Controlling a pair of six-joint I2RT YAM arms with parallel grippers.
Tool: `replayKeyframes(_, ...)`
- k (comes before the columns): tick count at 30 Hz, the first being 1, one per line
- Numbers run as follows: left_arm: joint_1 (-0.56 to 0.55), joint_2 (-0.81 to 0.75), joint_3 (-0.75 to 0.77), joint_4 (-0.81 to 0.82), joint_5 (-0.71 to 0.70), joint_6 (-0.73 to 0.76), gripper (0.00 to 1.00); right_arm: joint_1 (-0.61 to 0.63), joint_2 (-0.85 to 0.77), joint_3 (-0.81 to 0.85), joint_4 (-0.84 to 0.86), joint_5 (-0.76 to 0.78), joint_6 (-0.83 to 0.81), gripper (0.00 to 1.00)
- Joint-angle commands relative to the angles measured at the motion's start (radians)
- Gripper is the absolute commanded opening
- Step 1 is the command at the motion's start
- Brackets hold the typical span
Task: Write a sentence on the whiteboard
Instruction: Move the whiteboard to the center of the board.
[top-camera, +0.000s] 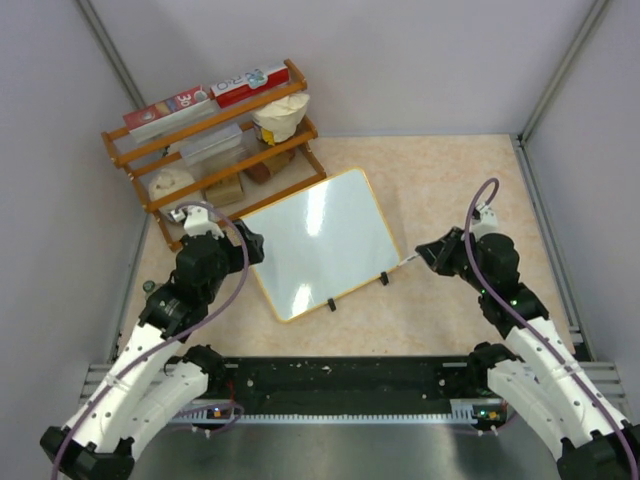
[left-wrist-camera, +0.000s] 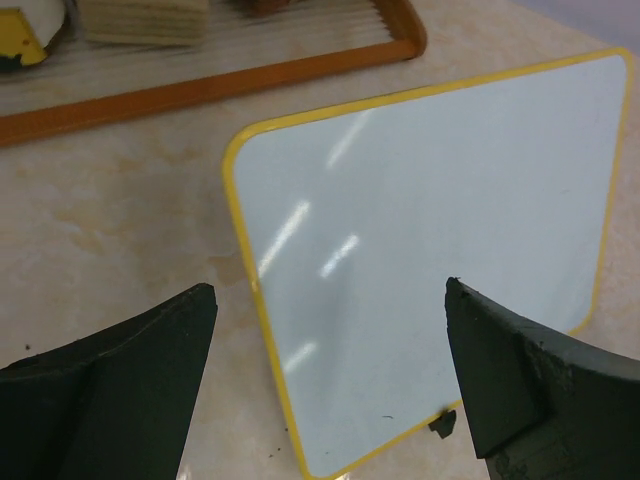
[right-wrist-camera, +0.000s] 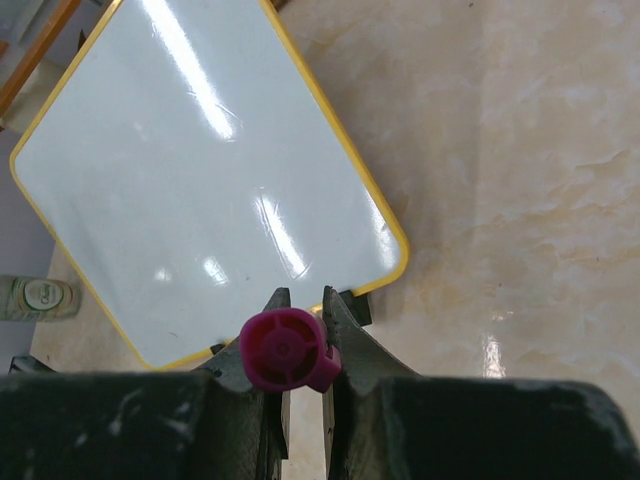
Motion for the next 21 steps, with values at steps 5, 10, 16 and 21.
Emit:
replayKeyframes(5,0.396,-0.002,-0.187,0.091,0.485,-0.061,0.99,-0.01,-0.007,-0.012,0.076,-0.03,-0.033,0.0)
replayKeyframes(10,0.556,0.044,-0.298,0.304,0.813,-0.102,0.98,-0.031,-0.013,-0.015,0.099,-0.083,-0.001,0.0)
replayKeyframes(16,0.618,0.165,-0.361,0.577,1.007,-0.136,0.9,-0.039,-0.024,-0.008,0.142,-0.16,0.056,0.0)
replayKeyframes(21,0.618,0.21,-0.362,0.614,1.034,-0.107,0.82,-0.053,-0.024,-0.008,0.162,-0.189,0.076,0.0)
